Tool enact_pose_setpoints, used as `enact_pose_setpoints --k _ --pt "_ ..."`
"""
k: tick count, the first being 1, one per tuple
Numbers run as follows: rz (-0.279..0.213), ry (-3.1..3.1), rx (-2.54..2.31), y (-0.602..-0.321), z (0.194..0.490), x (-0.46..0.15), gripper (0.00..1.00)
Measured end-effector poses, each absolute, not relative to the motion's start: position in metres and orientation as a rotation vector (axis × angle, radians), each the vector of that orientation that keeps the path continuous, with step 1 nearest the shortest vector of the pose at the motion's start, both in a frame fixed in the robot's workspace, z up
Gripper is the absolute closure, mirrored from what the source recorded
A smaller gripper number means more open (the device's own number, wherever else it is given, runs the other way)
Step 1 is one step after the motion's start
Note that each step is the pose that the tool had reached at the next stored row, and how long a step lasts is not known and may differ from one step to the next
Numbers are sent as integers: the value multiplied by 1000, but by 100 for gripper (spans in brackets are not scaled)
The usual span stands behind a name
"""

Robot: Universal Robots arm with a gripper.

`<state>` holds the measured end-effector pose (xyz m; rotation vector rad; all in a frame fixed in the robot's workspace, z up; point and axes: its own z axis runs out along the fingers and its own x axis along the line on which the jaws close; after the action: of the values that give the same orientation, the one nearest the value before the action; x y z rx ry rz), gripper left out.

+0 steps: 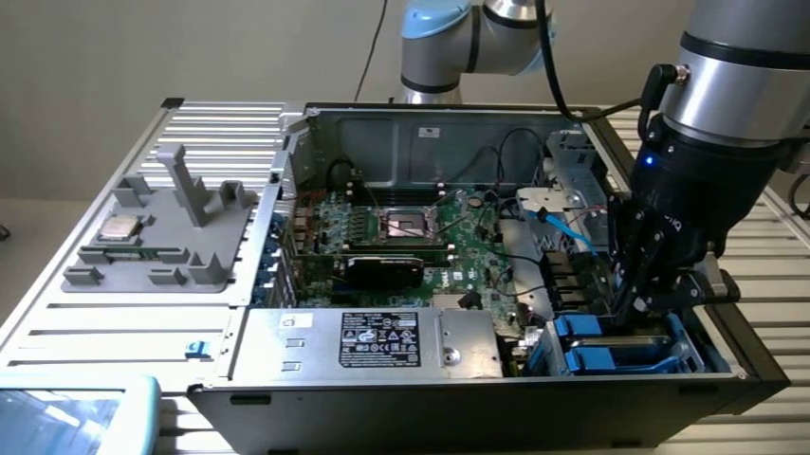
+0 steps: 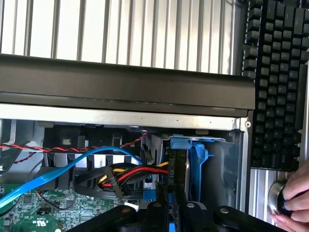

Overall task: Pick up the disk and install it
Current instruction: 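Insert the second disk wire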

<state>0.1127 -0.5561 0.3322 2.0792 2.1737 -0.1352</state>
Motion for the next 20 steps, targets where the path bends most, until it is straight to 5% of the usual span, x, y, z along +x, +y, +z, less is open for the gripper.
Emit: enact_pose_setpoints --k 4,14,20 --pt "-133 2175 2080 -556 336 113 82" --pt "-139 2172 2077 -556 361 112 40" --pt "-139 2172 2077 -556 361 112 40"
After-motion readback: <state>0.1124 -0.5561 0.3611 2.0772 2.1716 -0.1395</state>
